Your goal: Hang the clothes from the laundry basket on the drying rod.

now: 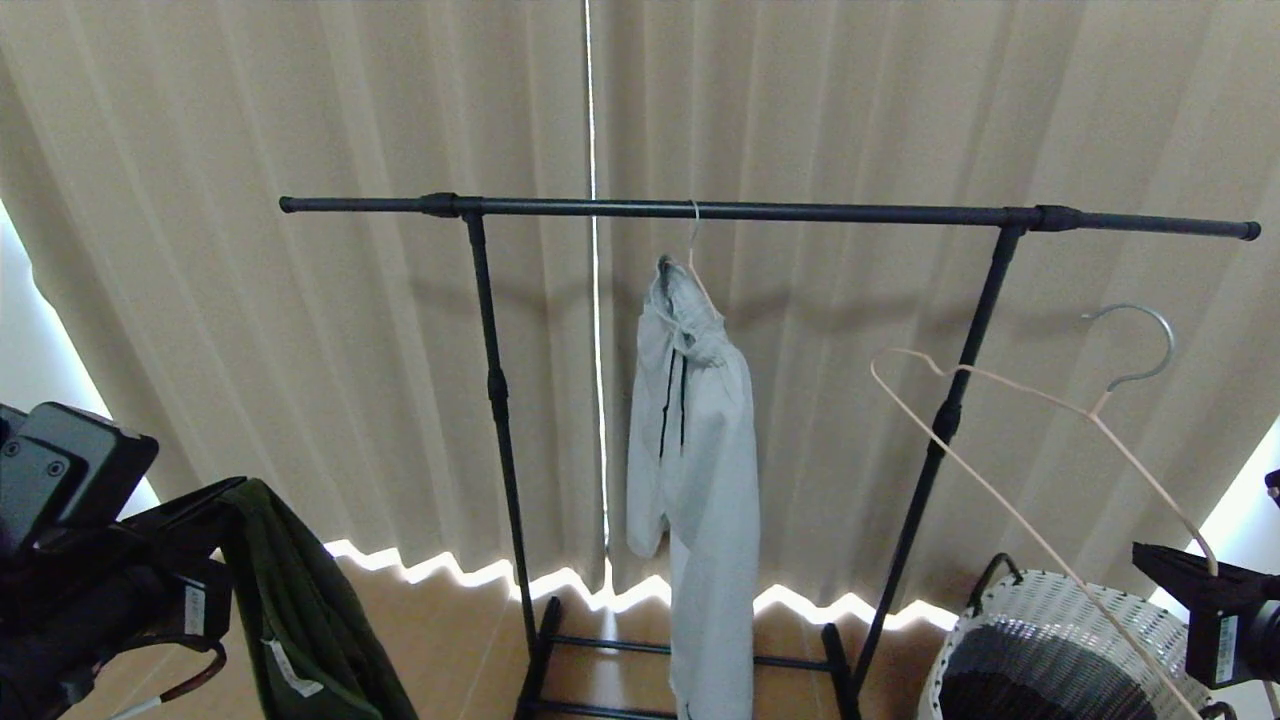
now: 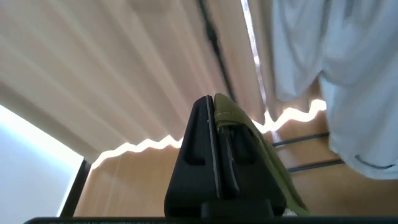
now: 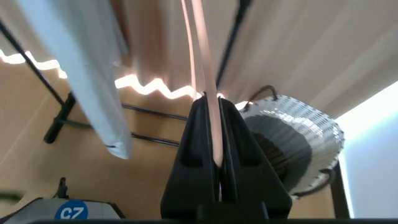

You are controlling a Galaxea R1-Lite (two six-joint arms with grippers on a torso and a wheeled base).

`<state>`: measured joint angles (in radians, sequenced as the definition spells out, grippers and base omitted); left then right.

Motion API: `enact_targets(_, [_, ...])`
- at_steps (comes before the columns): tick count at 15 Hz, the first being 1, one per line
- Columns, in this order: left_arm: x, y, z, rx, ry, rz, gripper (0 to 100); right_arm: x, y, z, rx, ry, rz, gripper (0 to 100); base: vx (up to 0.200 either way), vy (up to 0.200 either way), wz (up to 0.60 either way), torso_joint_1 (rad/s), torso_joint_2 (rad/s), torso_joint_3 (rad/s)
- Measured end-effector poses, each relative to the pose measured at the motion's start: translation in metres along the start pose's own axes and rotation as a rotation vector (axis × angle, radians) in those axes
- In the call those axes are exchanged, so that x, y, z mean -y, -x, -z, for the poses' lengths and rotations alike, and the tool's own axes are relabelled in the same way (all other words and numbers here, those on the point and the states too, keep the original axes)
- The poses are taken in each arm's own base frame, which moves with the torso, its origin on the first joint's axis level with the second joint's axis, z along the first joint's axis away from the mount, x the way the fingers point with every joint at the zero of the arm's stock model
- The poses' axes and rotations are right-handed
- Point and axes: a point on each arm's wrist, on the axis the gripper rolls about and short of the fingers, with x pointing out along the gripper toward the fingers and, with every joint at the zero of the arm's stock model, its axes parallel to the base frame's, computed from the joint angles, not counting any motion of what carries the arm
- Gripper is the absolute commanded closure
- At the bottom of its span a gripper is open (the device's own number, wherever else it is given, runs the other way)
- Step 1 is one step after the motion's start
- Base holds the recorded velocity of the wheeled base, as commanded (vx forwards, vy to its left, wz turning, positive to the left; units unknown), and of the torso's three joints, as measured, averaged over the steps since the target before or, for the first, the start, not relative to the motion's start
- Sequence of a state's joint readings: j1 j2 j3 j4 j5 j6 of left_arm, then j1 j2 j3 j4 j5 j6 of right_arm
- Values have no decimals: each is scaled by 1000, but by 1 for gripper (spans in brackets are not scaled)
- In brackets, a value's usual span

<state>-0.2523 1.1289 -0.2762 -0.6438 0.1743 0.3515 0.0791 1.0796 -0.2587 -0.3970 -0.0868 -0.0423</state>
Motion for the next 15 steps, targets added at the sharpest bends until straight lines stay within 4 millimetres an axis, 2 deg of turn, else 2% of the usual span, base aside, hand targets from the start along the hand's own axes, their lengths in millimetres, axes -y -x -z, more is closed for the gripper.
enact_targets(4, [-1,5,10,-28,-10,-16,100,0,4,0,10,0,1,100,0,0,0,0,0,0])
enact_targets(9, [-3,5,7,-17,-17,-22,100,0,5,0,25,-5,-20,100,0,0,0,0,0,0])
enact_targets(15, [-1,-19,-13,-14,-67,0,100,-7,6,-2,31,3,-183,100,0,0,0,0,0,0])
